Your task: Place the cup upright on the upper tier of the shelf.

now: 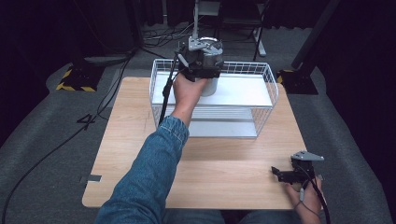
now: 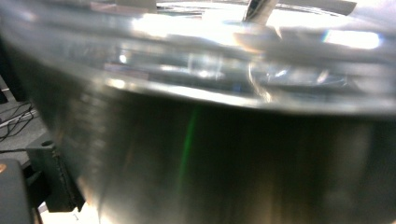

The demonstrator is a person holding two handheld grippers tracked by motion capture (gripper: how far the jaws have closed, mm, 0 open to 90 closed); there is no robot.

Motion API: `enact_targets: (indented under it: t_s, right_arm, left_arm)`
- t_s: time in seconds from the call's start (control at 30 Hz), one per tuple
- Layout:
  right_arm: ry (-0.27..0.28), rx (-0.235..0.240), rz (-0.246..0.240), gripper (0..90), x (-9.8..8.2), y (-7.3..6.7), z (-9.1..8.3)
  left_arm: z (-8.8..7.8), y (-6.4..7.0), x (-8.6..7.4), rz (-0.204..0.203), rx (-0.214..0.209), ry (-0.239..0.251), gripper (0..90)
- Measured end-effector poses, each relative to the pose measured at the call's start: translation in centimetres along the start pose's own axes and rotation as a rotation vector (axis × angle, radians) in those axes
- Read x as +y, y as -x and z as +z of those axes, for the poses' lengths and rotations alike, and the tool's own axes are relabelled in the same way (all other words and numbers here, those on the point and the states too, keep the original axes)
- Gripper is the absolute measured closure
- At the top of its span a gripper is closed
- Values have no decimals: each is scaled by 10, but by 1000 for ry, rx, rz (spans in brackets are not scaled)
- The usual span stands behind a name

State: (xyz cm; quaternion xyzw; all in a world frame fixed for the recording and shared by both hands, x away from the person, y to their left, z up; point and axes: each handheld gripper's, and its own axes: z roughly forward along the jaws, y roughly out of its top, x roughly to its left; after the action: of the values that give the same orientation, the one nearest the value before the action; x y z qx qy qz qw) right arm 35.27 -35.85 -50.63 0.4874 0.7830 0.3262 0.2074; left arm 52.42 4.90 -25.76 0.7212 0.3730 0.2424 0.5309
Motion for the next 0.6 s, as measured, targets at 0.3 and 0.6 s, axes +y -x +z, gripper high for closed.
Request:
enact_targets:
  t_s: [0.3, 0.6]
  right_arm:
    - [-1, -1, 1, 6, 0, 0, 0]
    - [-1, 0, -2, 5, 0, 0, 0]
  left_arm:
    - [-4, 0, -1, 37, 12, 51, 0]
    - [-26, -3, 3, 37, -12, 76, 0]
